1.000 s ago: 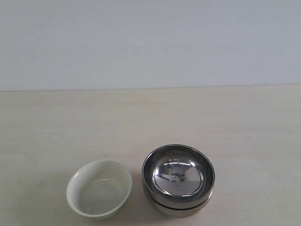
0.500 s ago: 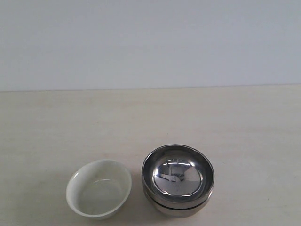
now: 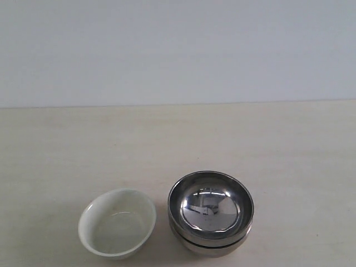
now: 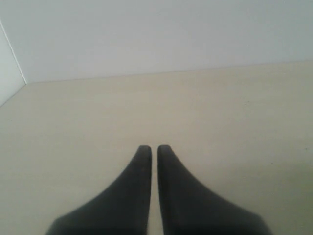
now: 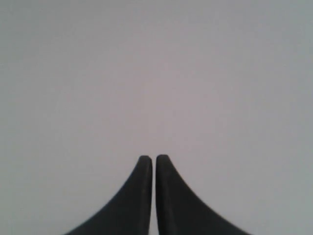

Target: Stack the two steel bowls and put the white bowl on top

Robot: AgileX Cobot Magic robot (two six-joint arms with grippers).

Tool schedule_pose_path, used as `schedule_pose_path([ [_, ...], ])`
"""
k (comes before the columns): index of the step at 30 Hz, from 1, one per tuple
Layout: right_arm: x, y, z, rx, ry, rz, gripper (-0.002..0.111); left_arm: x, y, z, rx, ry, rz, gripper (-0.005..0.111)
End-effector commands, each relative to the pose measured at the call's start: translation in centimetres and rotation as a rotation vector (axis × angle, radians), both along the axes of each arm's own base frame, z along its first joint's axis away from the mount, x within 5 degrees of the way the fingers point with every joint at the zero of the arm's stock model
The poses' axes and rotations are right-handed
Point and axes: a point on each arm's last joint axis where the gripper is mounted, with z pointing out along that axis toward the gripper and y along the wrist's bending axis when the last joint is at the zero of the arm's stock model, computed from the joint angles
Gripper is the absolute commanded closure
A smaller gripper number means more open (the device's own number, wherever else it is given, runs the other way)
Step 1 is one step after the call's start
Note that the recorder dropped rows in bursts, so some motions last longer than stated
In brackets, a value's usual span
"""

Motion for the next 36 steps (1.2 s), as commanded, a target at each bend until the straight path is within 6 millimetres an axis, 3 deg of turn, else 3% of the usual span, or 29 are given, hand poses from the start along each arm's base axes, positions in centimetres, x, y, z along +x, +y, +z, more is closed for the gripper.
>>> schedule_pose_path([
  [1, 1.4, 0.1, -2.5, 0.164, -0.053, 0.039, 0.108, 0.0, 0.0, -0.1, -0.004, -0.003, 0.003, 0.103],
  [5, 2.3, 0.0, -4.6, 0.202, -0.147, 0.025, 0.108, 0.0, 0.0, -0.1, -0.004, -0.003, 0.003, 0.103],
  [9, 2.8, 0.1, -5.9, 0.153, -0.094, -0.002, 0.108, 0.0, 0.0, -0.1, -0.004, -0.003, 0.003, 0.103],
  [31, 3.0, 0.1, -6.1, 0.151, -0.061, 0.001, 0.108, 0.0, 0.0, -0.1, -0.004, -0.003, 0.003, 0.103],
  [36, 3.2, 0.4, -6.6, 0.034, -0.015, -0.030, 0.108, 0.0, 0.0, -0.1, -0.004, -0.003, 0.003, 0.103],
])
